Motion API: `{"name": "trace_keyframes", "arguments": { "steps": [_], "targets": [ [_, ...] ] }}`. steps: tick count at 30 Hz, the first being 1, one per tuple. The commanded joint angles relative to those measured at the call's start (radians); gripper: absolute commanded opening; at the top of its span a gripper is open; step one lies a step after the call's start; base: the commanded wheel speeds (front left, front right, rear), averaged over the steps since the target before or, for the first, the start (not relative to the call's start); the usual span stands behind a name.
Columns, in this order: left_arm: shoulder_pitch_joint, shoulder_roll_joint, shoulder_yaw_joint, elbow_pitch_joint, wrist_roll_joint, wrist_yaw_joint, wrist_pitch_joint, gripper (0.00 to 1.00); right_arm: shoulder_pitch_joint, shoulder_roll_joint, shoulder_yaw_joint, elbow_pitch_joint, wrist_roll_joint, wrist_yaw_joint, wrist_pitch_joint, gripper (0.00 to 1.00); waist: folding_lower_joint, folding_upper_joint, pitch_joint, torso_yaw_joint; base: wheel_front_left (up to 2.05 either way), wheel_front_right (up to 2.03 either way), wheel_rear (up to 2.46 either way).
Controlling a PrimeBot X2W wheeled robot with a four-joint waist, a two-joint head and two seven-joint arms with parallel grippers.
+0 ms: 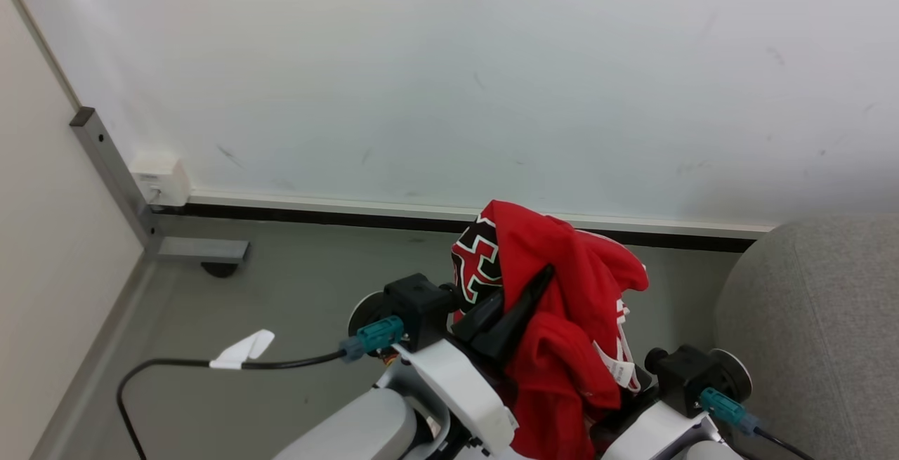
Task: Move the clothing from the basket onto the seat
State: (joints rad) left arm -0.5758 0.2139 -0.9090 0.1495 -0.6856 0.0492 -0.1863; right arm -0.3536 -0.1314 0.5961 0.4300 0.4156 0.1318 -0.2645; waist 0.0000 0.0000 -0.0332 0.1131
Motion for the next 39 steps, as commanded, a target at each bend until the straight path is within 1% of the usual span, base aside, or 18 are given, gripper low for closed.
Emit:
{"name": "trace_keyframes", "arguments": {
  "steps": [1, 3, 4, 5, 6, 7, 13, 18, 24, 32, 39],
  "targets": [
    [0.007, 0.003, 0.004, 0.004, -0.006, 0.001, -0.006, 0.0, 0.012, -0.002, -0.007, -0.005, 0.007, -0.002, 0.0, 0.0, 0.0, 0.0, 0.001, -0.004, 0.0, 0.0, 0.0],
    [0.012, 0.002, 0.005, 0.01, -0.005, 0.004, -0.009, 0.0, 0.017, 0.002, -0.019, -0.012, 0.018, -0.002, 0.0, 0.0, 0.0, 0.0, 0.002, -0.011, 0.0, 0.0, 0.0],
    [0.014, 0.003, 0.006, 0.011, -0.006, 0.006, -0.01, 0.17, 0.02, 0.004, -0.027, -0.018, 0.024, -0.002, 0.0, 0.0, 0.0, 0.0, 0.004, -0.017, 0.0, 0.0, 0.0],
    [0.016, 0.004, 0.007, 0.014, -0.006, 0.009, -0.012, 0.46, 0.024, 0.006, -0.037, -0.023, 0.034, -0.002, 0.0, 0.0, 0.0, 0.0, 0.005, -0.021, 0.0, 0.0, 0.0],
    [0.017, 0.005, 0.008, 0.016, -0.007, 0.011, -0.014, 0.91, 0.027, 0.007, -0.045, -0.028, 0.043, -0.002, 0.0, 0.0, 0.0, 0.0, 0.006, -0.026, 0.0, 0.0, 0.0],
    [0.019, 0.006, 0.009, 0.018, -0.009, 0.012, -0.015, 1.0, 0.029, 0.008, -0.054, -0.034, 0.049, -0.002, 0.0, 0.0, 0.0, 0.0, 0.007, -0.032, 0.0, 0.0, 0.0],
    [0.029, 0.011, 0.006, 0.025, -0.012, 0.015, -0.017, 1.0, 0.033, 0.012, -0.116, -0.09, 0.132, -0.002, 0.0, 0.0, 0.0, 0.0, 0.021, -0.086, 0.0, 0.0, 0.0],
    [0.031, 0.02, 0.003, 0.03, 0.001, 0.016, -0.028, 1.0, 0.035, -0.011, -0.196, -0.156, 0.17, -0.002, 0.0, 0.0, 0.0, 0.0, 0.034, -0.151, 0.0, 0.0, 0.0],
    [0.026, 0.023, -0.003, 0.027, 0.021, 0.007, -0.045, 1.0, 0.042, -0.037, -0.264, -0.206, 0.177, -0.002, 0.0, 0.0, 0.0, 0.0, 0.046, -0.244, 0.0, 0.0, 0.0],
    [0.028, 0.021, -0.002, 0.037, 0.042, -0.007, -0.065, 1.0, 0.059, -0.053, -0.333, -0.258, 0.177, -0.002, 0.0, 0.0, 0.0, 0.0, 0.062, -0.38, 0.0, 0.0, 0.0],
    [0.021, 0.026, -0.017, 0.045, 0.078, -0.035, -0.072, 1.0, 0.081, -0.057, -0.375, -0.297, 0.169, -0.002, 0.0, 0.0, 0.0, 0.0, 0.083, -0.482, 0.0, 0.0, 0.0]
  ]
}}
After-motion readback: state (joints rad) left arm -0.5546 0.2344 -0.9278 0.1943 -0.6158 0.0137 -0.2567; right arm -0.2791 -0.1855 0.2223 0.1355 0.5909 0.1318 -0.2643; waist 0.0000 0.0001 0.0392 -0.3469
